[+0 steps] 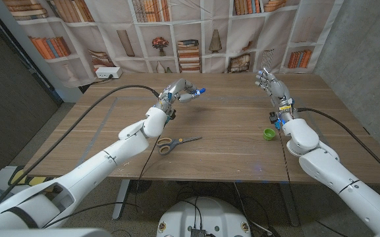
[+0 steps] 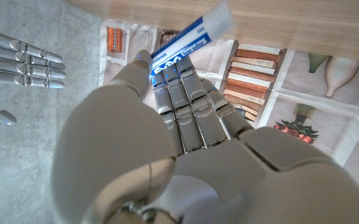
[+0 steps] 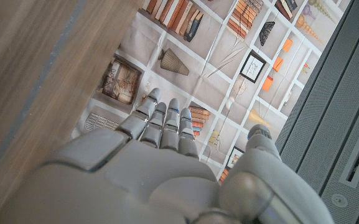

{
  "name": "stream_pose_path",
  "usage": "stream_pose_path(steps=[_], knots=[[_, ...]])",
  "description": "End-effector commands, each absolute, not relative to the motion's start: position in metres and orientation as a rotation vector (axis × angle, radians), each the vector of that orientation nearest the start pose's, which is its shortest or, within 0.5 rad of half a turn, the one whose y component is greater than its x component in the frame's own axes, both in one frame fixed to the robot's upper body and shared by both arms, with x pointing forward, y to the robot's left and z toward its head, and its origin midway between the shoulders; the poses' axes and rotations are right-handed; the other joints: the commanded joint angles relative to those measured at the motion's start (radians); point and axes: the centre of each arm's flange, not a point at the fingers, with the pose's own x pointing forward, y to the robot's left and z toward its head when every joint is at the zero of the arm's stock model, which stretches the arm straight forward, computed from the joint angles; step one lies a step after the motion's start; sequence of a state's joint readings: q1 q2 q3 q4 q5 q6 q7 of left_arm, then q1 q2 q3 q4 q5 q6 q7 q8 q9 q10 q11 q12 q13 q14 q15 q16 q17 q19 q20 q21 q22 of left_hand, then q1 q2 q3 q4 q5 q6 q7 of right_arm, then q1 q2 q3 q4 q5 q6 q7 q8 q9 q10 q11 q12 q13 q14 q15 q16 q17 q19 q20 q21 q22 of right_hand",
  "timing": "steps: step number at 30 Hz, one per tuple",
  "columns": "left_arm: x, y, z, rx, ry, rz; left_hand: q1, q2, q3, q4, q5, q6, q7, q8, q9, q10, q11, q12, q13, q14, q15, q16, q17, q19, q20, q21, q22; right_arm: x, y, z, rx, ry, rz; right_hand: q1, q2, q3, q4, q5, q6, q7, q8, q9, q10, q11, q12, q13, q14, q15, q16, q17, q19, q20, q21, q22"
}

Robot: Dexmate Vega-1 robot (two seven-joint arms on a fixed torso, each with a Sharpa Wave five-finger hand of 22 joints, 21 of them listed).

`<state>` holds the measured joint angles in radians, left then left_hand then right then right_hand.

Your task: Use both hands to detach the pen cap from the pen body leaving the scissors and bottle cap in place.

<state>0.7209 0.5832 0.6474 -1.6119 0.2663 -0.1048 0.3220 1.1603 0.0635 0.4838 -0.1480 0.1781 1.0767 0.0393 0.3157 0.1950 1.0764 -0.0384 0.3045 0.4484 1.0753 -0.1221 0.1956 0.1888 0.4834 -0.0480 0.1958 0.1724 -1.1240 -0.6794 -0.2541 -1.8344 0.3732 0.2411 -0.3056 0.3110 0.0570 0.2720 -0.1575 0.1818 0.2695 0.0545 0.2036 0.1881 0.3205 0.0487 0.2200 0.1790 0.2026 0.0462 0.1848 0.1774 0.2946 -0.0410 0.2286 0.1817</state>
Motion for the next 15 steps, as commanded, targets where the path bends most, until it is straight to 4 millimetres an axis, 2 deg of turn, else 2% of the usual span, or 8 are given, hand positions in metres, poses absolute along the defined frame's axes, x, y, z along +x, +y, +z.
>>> stream_pose_path(steps=[1, 4, 7, 8, 9, 10, 12, 15], knots=[[0.585, 0.153, 0.061, 0.651, -1.126, -0.308, -0.001, 0.004, 0.021, 0.017, 0.003, 0.023, -0.021, 0.021, 0.037, 0.115, -0.121, -0.005, 0.01, 0.039, -0.092, 0.004, 0.008, -0.004, -0.065, -0.002, 0.002, 0.496, -0.263, 0.03, -0.419, -0.933, -0.116, 0.043, -0.004, 0.01, -0.017, 0.005, 0.011, -0.025, 0.008, 0.003, 0.012, -0.022, 0.009, 0.006, 0.02, -0.013, 0.005, 0.002, 0.019, -0.011, -0.002, 0.0], [0.584, 0.153, 0.062, 0.643, -1.125, -0.346, 0.0, 0.006, 0.021, 0.017, 0.003, 0.021, -0.022, 0.021, 0.038, 0.111, -0.117, -0.006, 0.013, 0.038, -0.093, 0.006, 0.011, -0.003, -0.062, -0.001, 0.002, 0.486, -0.258, 0.034, -0.45, -0.959, -0.132, 0.094, -0.009, 0.024, -0.025, 0.006, 0.026, -0.038, 0.012, 0.003, 0.03, -0.039, 0.013, 0.005, 0.042, -0.027, 0.008, 0.001, 0.041, -0.013, 0.002, -0.001], [0.582, 0.153, 0.063, 0.649, -1.127, -0.372, 0.002, 0.005, 0.02, 0.016, 0.003, 0.019, -0.021, 0.021, 0.038, 0.111, -0.119, -0.006, 0.016, 0.038, -0.095, 0.008, 0.013, -0.003, -0.06, 0.0, 0.002, 0.475, -0.254, 0.038, -0.501, -0.977, -0.169, 0.203, -0.003, 0.059, -0.03, 0.011, 0.048, -0.057, 0.016, 0.003, 0.051, -0.067, 0.015, 0.005, 0.07, -0.048, 0.007, 0.0, 0.074, -0.022, 0.005, -0.001], [0.581, 0.153, 0.063, 0.651, -1.128, -0.381, 0.003, 0.005, 0.019, 0.015, 0.003, 0.018, -0.019, 0.022, 0.039, 0.112, -0.119, -0.006, 0.017, 0.037, -0.096, 0.009, 0.014, -0.002, -0.06, 0.0, 0.002, 0.471, -0.253, 0.04, -0.519, -0.984, -0.179, 0.235, -0.009, 0.065, -0.03, 0.011, 0.049, -0.06, 0.015, 0.004, 0.062, -0.065, 0.016, 0.005, 0.08, -0.059, 0.006, -0.001, 0.09, -0.033, 0.008, -0.001], [0.58, 0.152, 0.063, 0.65, -1.128, -0.389, 0.003, 0.005, 0.019, 0.015, 0.003, 0.018, -0.02, 0.022, 0.04, 0.113, -0.119, -0.005, 0.018, 0.037, -0.096, 0.009, 0.015, -0.002, -0.059, 0.0, 0.002, 0.467, -0.252, 0.042, -0.536, -0.993, -0.184, 0.283, -0.024, 0.072, -0.029, 0.012, 0.065, -0.062, 0.017, 0.004, 0.077, -0.07, 0.018, 0.004, 0.109, -0.076, 0.01, -0.003, 0.129, -0.05, 0.018, -0.001], [0.58, 0.152, 0.063, 0.651, -1.128, -0.399, 0.001, 0.007, 0.019, 0.017, 0.003, 0.017, -0.021, 0.022, 0.04, 0.112, -0.12, -0.005, 0.019, 0.037, -0.092, 0.009, 0.015, -0.001, -0.058, 0.0, 0.002, 0.464, -0.251, 0.044, -0.55, -1.001, -0.192, 0.315, -0.035, 0.074, -0.028, 0.013, 0.073, -0.065, 0.017, 0.005, 0.086, -0.073, 0.018, 0.004, 0.128, -0.089, 0.01, -0.003, 0.158, -0.063, 0.025, -0.001], [0.579, 0.151, 0.062, 0.656, -1.122, -0.421, 0.002, 0.007, 0.018, 0.016, 0.003, 0.017, -0.021, 0.022, 0.039, 0.112, -0.12, -0.005, 0.021, 0.038, -0.093, 0.011, 0.017, -0.001, -0.057, 0.001, 0.002, 0.457, -0.249, 0.046, -0.584, -1.02, -0.199, 0.357, -0.048, 0.078, -0.028, 0.016, 0.092, -0.066, 0.019, 0.005, 0.106, -0.077, 0.021, 0.003, 0.154, -0.106, 0.011, -0.004, 0.188, -0.071, 0.03, -0.002], [0.579, 0.151, 0.06, 0.671, -1.108, -0.435, 0.003, 0.006, 0.018, 0.015, 0.003, 0.017, -0.021, 0.023, 0.041, 0.111, -0.118, -0.006, 0.025, 0.037, -0.095, 0.012, 0.018, 0.0, -0.054, 0.001, 0.002, 0.448, -0.245, 0.05, -0.646, -1.042, -0.213, 0.405, -0.056, 0.084, -0.029, 0.021, 0.109, -0.072, 0.022, 0.006, 0.125, -0.091, 0.023, 0.003, 0.175, -0.115, 0.01, -0.004, 0.206, -0.081, 0.031, -0.002]])
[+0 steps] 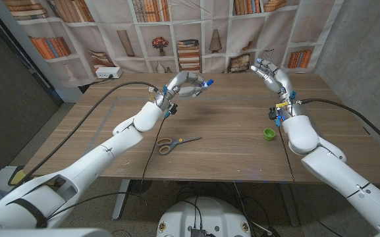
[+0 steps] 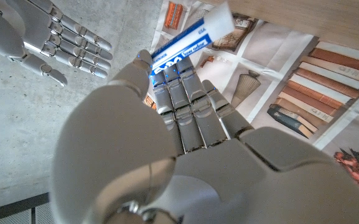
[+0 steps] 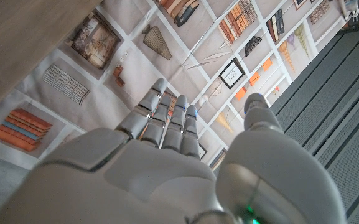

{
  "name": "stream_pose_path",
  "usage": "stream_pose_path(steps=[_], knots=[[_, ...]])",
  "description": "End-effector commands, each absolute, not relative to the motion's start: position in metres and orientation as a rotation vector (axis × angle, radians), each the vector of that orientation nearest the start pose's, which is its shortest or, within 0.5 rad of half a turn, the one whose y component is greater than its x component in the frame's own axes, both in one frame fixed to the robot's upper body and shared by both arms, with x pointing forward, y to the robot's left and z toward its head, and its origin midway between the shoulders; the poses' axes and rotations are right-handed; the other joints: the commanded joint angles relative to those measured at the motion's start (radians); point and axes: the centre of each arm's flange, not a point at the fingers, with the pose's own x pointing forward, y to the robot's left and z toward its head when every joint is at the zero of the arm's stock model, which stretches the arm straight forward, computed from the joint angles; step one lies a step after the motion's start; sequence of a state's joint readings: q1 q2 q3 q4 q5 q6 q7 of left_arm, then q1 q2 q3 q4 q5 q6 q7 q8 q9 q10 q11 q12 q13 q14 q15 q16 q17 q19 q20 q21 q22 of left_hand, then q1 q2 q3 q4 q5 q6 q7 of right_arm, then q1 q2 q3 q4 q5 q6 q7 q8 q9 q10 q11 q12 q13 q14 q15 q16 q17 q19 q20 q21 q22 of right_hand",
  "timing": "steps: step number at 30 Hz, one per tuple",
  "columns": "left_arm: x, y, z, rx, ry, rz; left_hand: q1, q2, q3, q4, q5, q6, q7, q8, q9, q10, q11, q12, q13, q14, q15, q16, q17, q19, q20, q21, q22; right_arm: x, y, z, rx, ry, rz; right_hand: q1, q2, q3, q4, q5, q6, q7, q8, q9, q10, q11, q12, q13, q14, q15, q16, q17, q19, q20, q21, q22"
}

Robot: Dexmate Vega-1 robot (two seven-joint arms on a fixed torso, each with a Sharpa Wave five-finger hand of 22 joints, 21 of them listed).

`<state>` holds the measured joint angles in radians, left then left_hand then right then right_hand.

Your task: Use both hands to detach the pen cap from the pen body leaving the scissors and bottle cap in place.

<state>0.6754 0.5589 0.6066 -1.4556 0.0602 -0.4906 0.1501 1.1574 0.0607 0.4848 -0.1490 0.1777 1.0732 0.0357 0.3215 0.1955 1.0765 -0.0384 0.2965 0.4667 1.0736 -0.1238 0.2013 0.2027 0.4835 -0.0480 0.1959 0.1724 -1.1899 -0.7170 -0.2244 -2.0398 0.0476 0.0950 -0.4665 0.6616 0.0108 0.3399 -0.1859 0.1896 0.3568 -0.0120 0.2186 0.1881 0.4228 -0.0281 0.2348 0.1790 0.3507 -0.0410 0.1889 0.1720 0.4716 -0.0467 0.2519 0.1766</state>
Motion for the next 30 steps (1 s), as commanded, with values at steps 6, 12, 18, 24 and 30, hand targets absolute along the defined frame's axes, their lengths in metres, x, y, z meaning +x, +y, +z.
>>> stream_pose_path(steps=[6, 12, 18, 24, 30], knots=[[0.579, 0.15, 0.058, 0.678, -1.083, -0.478, 0.007, 0.011, 0.017, 0.016, 0.003, 0.018, -0.018, 0.017, 0.039, 0.11, -0.118, 0.002, 0.013, 0.039, -0.091, 0.01, 0.006, 0.001, -0.053, 0.002, 0.002, 0.434, -0.236, 0.054, -0.761, -1.069, -0.24, 0.14, -0.035, 0.022, 0.002, 0.021, 0.056, -0.033, 0.011, 0.007, 0.059, -0.05, 0.01, 0.002, 0.069, -0.052, 0.006, 0.0, 0.073, -0.088, 0.014, 0.004], [0.578, 0.151, 0.059, 0.671, -1.073, -0.525, 0.007, 0.011, 0.017, 0.016, 0.003, 0.02, -0.013, 0.017, 0.037, 0.11, -0.118, 0.001, 0.018, 0.04, -0.09, 0.011, 0.007, 0.003, -0.051, 0.003, 0.002, 0.425, -0.228, 0.06, -0.885, -1.044, -0.237, 0.159, -0.063, 0.013, 0.015, 0.025, 0.105, -0.081, 0.022, 0.009, 0.113, -0.108, 0.021, 0.003, 0.08, -0.058, -0.003, 0.003, 0.065, -0.072, 0.004, 0.007], [0.576, 0.152, 0.064, 0.668, -1.08, -0.538, 0.01, 0.01, 0.017, 0.014, 0.002, 0.019, -0.011, 0.018, 0.038, 0.111, -0.117, 0.002, 0.021, 0.041, -0.093, 0.012, 0.008, 0.005, -0.048, 0.004, 0.002, 0.423, -0.222, 0.063, -0.935, -1.049, -0.225, 0.169, -0.084, 0.003, 0.021, 0.041, 0.148, -0.106, 0.033, 0.01, 0.149, -0.127, 0.028, 0.005, 0.065, -0.062, -0.01, 0.005, 0.043, -0.068, -0.01, 0.008], [0.568, 0.149, 0.069, 0.674, -1.108, -0.544, 0.012, 0.008, 0.016, 0.012, 0.001, 0.022, -0.014, 0.019, 0.037, 0.113, -0.116, 0.002, 0.026, 0.042, -0.094, 0.015, 0.009, 0.007, -0.045, 0.005, 0.002, 0.422, -0.214, 0.063, -1.002, -1.043, -0.238, 0.165, -0.087, -0.001, 0.028, 0.046, 0.164, -0.117, 0.036, 0.01, 0.163, -0.135, 0.031, 0.005, 0.067, -0.061, -0.008, 0.006, 0.042, -0.068, -0.012, 0.009], [0.568, 0.143, 0.071, 0.677, -1.108, -0.546, 0.011, 0.01, 0.016, 0.013, 0.0, 0.023, -0.011, 0.02, 0.037, 0.116, -0.116, 0.003, 0.031, 0.043, -0.092, 0.016, 0.01, 0.008, -0.043, 0.005, 0.002, 0.421, -0.204, 0.063, -1.015, -1.079, -0.213, 0.174, -0.08, 0.003, 0.029, 0.052, 0.17, -0.125, 0.036, 0.01, 0.171, -0.146, 0.032, 0.005, 0.073, -0.062, -0.005, 0.008, 0.047, -0.069, -0.011, 0.009]])
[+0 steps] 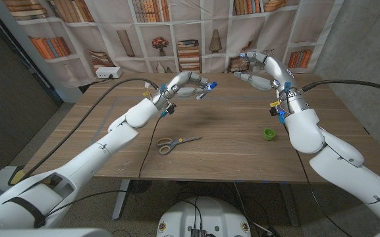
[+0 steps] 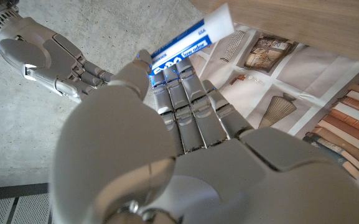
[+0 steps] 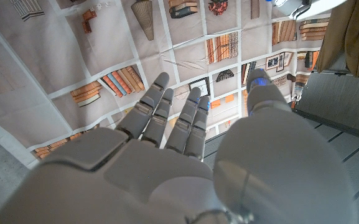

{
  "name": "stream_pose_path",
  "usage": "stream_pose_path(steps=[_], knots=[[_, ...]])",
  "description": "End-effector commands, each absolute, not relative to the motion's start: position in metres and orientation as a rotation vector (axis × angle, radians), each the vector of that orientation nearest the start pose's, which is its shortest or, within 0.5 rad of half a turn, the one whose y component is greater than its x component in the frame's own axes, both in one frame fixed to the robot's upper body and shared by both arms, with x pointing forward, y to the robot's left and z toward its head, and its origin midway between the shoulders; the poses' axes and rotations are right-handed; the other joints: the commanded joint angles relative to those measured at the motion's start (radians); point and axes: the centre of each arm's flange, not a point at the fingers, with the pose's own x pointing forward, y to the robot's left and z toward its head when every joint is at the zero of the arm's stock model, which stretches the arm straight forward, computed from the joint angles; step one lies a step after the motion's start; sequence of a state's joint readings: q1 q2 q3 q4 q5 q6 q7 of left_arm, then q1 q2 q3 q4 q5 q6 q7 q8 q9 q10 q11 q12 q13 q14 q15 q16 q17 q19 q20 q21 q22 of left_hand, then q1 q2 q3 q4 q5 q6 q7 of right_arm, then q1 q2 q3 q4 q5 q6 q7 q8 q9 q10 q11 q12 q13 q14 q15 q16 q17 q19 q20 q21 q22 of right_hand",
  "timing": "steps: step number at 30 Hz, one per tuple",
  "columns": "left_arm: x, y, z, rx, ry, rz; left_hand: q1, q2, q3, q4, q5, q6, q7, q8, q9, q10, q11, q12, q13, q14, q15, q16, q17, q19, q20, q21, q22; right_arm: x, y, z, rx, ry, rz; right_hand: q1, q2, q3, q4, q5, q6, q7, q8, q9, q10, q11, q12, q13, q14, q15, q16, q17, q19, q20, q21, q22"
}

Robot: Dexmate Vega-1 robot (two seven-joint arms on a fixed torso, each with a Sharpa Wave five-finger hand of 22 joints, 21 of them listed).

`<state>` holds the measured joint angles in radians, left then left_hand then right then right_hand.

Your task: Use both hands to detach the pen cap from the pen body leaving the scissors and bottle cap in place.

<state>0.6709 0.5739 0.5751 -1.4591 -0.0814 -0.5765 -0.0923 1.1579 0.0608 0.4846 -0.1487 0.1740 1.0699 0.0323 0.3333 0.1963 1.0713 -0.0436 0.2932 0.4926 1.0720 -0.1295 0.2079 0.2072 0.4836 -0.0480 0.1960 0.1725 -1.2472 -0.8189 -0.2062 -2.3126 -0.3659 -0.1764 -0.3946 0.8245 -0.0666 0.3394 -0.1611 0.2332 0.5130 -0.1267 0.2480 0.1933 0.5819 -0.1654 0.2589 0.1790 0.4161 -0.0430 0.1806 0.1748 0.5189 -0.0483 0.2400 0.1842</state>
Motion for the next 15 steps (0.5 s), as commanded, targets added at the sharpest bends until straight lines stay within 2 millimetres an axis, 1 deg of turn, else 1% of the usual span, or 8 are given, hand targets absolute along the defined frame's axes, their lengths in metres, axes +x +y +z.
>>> stream_pose_path(steps=[1, 4, 5, 9, 11, 12, 13, 15], knots=[[0.568, 0.141, 0.072, 0.675, -1.112, -0.55, 0.011, 0.01, 0.016, 0.013, 0.004, 0.025, -0.008, 0.008, 0.036, 0.121, -0.111, 0.006, 0.006, 0.045, -0.086, 0.01, 0.005, 0.009, -0.043, 0.005, 0.002, 0.421, -0.202, 0.064, -1.019, -1.085, -0.213, 0.013, -0.002, 0.003, 0.005, 0.01, 0.015, -0.017, 0.006, 0.005, 0.014, -0.011, 0.008, 0.005, 0.01, -0.061, 0.004, 0.005, 0.001, -0.068, 0.001, 0.001], [0.566, 0.137, 0.072, 0.672, -1.122, -0.561, 0.011, 0.01, 0.017, 0.013, 0.004, 0.025, -0.005, 0.008, 0.036, 0.121, -0.109, 0.006, 0.008, 0.045, -0.085, 0.009, 0.005, 0.012, -0.042, 0.006, 0.002, 0.421, -0.198, 0.064, -1.038, -1.096, -0.224, 0.023, 0.0, 0.006, 0.003, 0.014, 0.019, -0.026, 0.006, 0.005, 0.019, -0.02, 0.007, 0.005, 0.013, -0.066, 0.004, 0.004, 0.007, -0.073, 0.002, 0.002], [0.566, 0.136, 0.072, 0.67, -1.123, -0.564, 0.012, 0.01, 0.017, 0.013, 0.004, 0.026, -0.006, 0.008, 0.036, 0.121, -0.11, 0.006, 0.009, 0.045, -0.085, 0.009, 0.005, 0.014, -0.042, 0.007, 0.002, 0.421, -0.197, 0.065, -1.04, -1.097, -0.224, 0.028, 0.0, 0.006, 0.002, 0.016, 0.021, -0.028, 0.006, 0.005, 0.021, -0.023, 0.007, 0.005, 0.017, -0.073, 0.005, 0.004, 0.011, -0.077, 0.003, 0.002], [0.568, 0.133, 0.072, 0.661, -1.104, -0.577, 0.011, 0.01, 0.017, 0.013, 0.003, 0.026, -0.008, 0.009, 0.036, 0.123, -0.109, 0.007, 0.011, 0.046, -0.084, 0.01, 0.004, 0.018, -0.043, 0.008, 0.003, 0.422, -0.194, 0.064, -1.051, -1.097, -0.209, 0.04, -0.003, 0.007, -0.001, 0.02, 0.022, -0.038, 0.004, 0.005, 0.022, -0.031, 0.004, 0.005, 0.023, -0.077, 0.005, 0.003, 0.016, -0.081, 0.004, 0.002], [0.569, 0.132, 0.072, 0.665, -1.066, -0.579, 0.011, 0.01, 0.018, 0.013, 0.003, 0.026, -0.008, 0.009, 0.036, 0.12, -0.111, 0.005, 0.013, 0.047, -0.083, 0.01, 0.004, 0.017, -0.042, 0.008, 0.003, 0.423, -0.193, 0.064, -1.056, -1.097, -0.199, 0.043, -0.004, 0.005, 0.001, 0.024, 0.03, -0.059, 0.005, 0.005, 0.025, -0.036, 0.003, 0.005, 0.031, -0.079, 0.007, 0.004, 0.019, -0.081, 0.004, 0.002], [0.569, 0.132, 0.072, 0.664, -1.057, -0.581, 0.011, 0.01, 0.018, 0.013, 0.003, 0.026, -0.008, 0.009, 0.037, 0.12, -0.112, 0.005, 0.013, 0.047, -0.083, 0.01, 0.004, 0.014, -0.042, 0.006, 0.003, 0.423, -0.192, 0.063, -1.053, -1.099, -0.194, 0.04, -0.008, 0.001, 0.004, 0.026, 0.036, -0.076, 0.006, 0.006, 0.03, -0.038, 0.003, 0.004, 0.034, -0.08, 0.007, 0.004, 0.023, -0.083, 0.004, 0.002], [0.571, 0.132, 0.071, 0.658, -1.041, -0.602, 0.011, 0.011, 0.018, 0.014, 0.003, 0.024, -0.007, 0.009, 0.037, 0.12, -0.111, 0.005, 0.014, 0.047, -0.083, 0.01, 0.004, 0.01, -0.04, 0.005, 0.003, 0.425, -0.191, 0.063, -1.055, -1.095, -0.184, 0.035, -0.011, -0.003, 0.009, 0.027, 0.043, -0.085, 0.007, 0.006, 0.031, -0.041, 0.001, 0.004, 0.04, -0.082, 0.009, 0.005, 0.027, -0.083, 0.005, 0.002], [0.571, 0.132, 0.072, 0.653, -1.032, -0.619, 0.012, 0.01, 0.018, 0.013, 0.003, 0.024, -0.009, 0.009, 0.037, 0.12, -0.11, 0.005, 0.015, 0.047, -0.085, 0.01, 0.004, 0.005, -0.039, 0.003, 0.003, 0.427, -0.19, 0.062, -1.06, -1.089, -0.175, 0.026, -0.014, -0.011, 0.016, 0.03, 0.059, -0.092, 0.012, 0.006, 0.032, -0.045, -0.002, 0.004, 0.044, -0.081, 0.009, 0.006, 0.03, -0.084, 0.005, 0.003]])
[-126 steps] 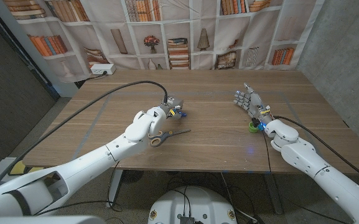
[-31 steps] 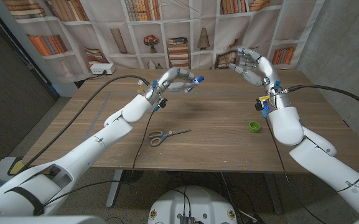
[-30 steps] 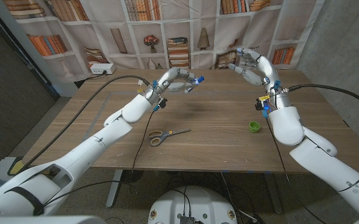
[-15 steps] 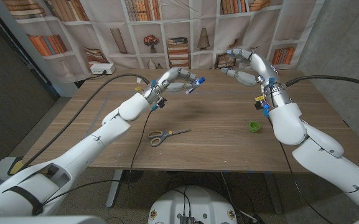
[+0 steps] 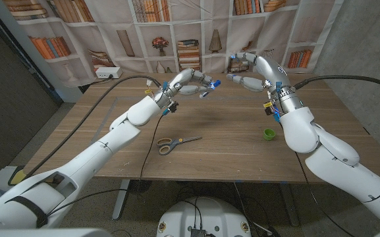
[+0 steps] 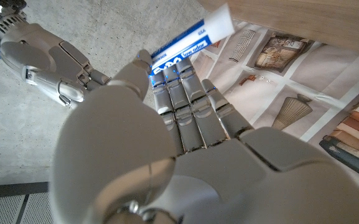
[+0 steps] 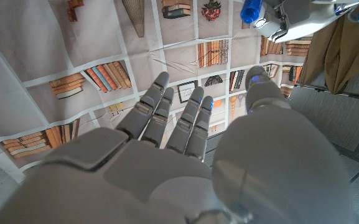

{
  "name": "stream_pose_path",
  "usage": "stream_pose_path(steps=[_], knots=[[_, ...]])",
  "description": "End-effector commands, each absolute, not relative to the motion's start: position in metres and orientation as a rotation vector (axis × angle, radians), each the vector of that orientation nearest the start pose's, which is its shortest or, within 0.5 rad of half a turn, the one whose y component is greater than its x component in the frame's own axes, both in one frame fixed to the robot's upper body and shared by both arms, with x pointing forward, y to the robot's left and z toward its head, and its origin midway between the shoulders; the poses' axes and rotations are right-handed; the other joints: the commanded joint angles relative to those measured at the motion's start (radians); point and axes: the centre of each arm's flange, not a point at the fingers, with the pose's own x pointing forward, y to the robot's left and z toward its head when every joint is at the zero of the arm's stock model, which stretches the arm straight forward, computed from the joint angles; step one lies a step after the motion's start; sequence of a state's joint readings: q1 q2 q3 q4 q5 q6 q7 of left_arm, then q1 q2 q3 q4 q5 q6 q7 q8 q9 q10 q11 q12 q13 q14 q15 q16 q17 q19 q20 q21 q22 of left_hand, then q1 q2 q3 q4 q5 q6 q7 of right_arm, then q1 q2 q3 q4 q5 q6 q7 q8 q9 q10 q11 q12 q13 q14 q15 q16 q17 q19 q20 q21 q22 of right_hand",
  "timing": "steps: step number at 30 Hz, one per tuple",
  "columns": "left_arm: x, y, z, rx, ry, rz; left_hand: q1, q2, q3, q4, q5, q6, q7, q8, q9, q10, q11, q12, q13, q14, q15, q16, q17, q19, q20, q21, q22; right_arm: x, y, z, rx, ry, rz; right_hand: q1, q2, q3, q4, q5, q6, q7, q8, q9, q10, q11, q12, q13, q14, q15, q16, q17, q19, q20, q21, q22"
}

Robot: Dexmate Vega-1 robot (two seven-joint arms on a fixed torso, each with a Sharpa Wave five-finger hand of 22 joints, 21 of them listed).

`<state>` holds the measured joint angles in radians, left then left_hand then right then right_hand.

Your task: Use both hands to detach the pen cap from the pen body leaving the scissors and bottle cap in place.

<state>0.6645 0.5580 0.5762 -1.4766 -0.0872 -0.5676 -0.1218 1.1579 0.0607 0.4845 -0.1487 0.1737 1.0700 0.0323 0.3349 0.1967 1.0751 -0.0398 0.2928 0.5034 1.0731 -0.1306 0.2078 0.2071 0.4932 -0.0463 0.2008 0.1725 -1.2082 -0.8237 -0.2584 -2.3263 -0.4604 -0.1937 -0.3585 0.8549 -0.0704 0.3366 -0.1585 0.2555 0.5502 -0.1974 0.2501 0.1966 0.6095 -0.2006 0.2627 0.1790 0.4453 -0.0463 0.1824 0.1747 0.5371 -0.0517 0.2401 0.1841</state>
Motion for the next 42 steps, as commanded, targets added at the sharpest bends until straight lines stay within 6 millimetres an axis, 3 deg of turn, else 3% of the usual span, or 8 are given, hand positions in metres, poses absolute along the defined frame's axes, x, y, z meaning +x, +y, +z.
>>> stream_pose_path(steps=[1, 19, 26, 42], knots=[[0.571, 0.132, 0.072, 0.654, -1.032, -0.623, 0.011, 0.01, 0.018, 0.013, 0.003, 0.024, -0.008, 0.007, 0.037, 0.117, -0.113, 0.006, 0.005, 0.045, -0.084, 0.009, 0.004, -0.007, -0.04, -0.003, 0.003, 0.429, -0.189, 0.062, -1.063, -1.085, -0.17, -0.009, -0.012, -0.013, 0.017, 0.008, 0.034, -0.022, 0.013, 0.004, 0.004, -0.011, -0.008, 0.004, 0.016, -0.077, 0.007, 0.007, 0.011, -0.081, 0.003, 0.003], [0.563, 0.131, 0.076, 0.668, -1.047, -0.644, 0.013, 0.008, 0.017, 0.011, 0.001, 0.028, -0.007, 0.01, 0.036, 0.124, -0.116, 0.008, 0.018, 0.045, -0.087, 0.011, 0.006, -0.008, -0.041, -0.002, 0.003, 0.439, -0.182, 0.057, -1.089, -1.052, -0.135, 0.007, -0.002, -0.011, 0.017, 0.019, 0.057, -0.025, 0.016, 0.005, 0.008, -0.012, -0.014, 0.005, 0.041, -0.079, 0.011, 0.007, 0.022, -0.073, 0.005, 0.003], [0.563, 0.131, 0.074, 0.662, -1.041, -0.659, 0.013, 0.01, 0.018, 0.012, 0.0, 0.027, -0.008, 0.01, 0.037, 0.123, -0.115, 0.007, 0.022, 0.044, -0.085, 0.01, 0.005, -0.009, -0.041, -0.002, 0.003, 0.437, -0.183, 0.056, -1.122, -1.038, -0.145, 0.007, -0.001, -0.015, 0.019, 0.022, 0.04, -0.024, 0.005, 0.004, 0.019, -0.012, -0.014, 0.005, 0.051, -0.079, 0.011, 0.007, 0.03, -0.073, 0.006, 0.004], [0.561, 0.134, 0.074, 0.666, -1.051, -0.645, 0.013, 0.009, 0.019, 0.012, -0.001, 0.028, -0.012, 0.011, 0.036, 0.125, -0.116, 0.006, 0.03, 0.045, -0.086, 0.011, 0.005, -0.012, -0.039, -0.003, 0.002, 0.435, -0.178, 0.054, -1.171, -1.01, -0.127, 0.007, 0.001, -0.024, 0.025, 0.03, 0.082, -0.025, 0.013, 0.006, 0.062, -0.013, -0.008, 0.007, 0.1, -0.088, 0.019, 0.007, 0.057, -0.07, 0.011, 0.004]])
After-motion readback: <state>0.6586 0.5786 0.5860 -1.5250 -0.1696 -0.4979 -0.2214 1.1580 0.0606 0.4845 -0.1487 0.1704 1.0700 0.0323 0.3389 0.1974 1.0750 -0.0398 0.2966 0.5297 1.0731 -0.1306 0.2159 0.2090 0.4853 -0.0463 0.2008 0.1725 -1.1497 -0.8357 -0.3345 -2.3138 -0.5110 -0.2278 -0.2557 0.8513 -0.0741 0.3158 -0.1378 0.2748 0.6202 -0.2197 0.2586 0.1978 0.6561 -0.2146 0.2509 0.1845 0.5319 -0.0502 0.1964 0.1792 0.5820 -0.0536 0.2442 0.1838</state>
